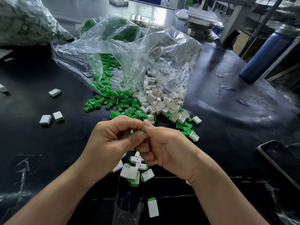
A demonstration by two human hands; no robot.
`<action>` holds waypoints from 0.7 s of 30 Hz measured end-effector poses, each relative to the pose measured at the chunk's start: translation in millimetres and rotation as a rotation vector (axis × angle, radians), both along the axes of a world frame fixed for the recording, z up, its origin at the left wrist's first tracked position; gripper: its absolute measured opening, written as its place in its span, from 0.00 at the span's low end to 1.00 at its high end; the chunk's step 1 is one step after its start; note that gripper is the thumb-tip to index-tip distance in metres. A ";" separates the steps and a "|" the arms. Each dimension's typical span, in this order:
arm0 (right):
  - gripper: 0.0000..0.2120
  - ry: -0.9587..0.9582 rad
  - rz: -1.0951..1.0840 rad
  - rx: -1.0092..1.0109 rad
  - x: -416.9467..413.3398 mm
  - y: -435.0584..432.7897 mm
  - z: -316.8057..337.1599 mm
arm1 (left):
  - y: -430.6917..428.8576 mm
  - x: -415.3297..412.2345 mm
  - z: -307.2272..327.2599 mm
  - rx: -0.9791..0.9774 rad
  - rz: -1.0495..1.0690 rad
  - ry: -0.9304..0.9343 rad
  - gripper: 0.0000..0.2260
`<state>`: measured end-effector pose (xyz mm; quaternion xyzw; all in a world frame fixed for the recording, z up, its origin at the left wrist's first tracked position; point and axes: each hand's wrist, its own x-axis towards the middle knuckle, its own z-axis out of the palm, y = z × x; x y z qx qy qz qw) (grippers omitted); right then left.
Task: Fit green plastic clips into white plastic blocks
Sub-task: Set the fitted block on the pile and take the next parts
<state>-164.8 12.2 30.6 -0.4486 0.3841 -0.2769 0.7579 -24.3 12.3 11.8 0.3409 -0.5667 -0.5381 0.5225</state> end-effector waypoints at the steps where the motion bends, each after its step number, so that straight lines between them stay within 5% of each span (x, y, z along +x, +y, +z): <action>1: 0.15 -0.024 0.009 0.024 -1.2 -0.9 -0.3 | 0.0 0.1 0.0 0.005 -0.003 -0.005 0.07; 21: 0.18 0.019 -0.016 -0.019 -2.9 -2.6 -3.3 | -1.3 6.4 2.1 0.136 -0.041 0.004 0.07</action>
